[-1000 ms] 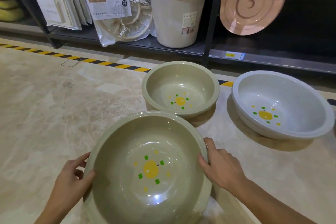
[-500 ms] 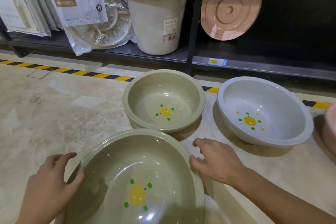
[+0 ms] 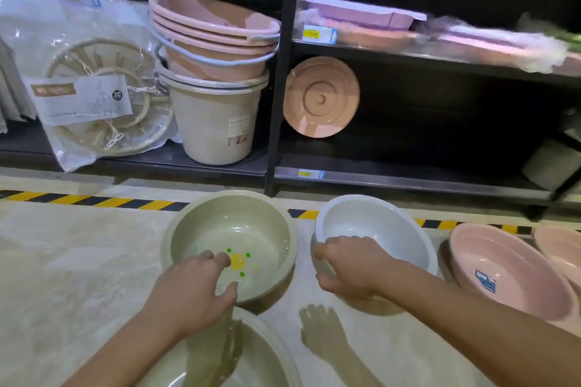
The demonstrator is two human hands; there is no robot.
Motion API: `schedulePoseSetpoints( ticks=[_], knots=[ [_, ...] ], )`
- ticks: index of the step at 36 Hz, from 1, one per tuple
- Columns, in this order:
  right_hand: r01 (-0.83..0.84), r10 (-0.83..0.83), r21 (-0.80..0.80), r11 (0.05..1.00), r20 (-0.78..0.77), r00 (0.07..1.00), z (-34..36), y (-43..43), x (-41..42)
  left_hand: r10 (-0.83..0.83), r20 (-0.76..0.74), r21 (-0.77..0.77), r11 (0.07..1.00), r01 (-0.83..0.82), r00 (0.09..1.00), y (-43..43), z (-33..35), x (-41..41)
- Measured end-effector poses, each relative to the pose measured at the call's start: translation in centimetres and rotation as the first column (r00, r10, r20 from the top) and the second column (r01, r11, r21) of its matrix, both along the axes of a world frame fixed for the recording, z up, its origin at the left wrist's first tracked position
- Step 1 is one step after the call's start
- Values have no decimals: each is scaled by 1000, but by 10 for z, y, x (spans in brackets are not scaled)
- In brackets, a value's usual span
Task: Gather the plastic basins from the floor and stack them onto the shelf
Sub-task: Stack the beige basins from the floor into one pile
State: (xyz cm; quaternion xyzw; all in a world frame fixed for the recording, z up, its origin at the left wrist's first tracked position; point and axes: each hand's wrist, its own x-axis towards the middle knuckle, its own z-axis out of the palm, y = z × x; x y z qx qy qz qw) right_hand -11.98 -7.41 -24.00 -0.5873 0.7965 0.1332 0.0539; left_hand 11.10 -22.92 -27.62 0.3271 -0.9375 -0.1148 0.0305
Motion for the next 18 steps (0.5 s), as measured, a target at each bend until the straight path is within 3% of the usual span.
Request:
schedulePoseSetpoints(
  ticks=[6, 18],
  knots=[
    [80, -75, -81, 993, 58, 996, -13, 13, -53, 35, -113, 139, 990, -19, 993, 26, -13, -65],
    [114, -102, -140, 984, 85, 991, -54, 67, -168, 90, -87, 238, 969, -67, 992, 73, -36, -162]
  ],
)
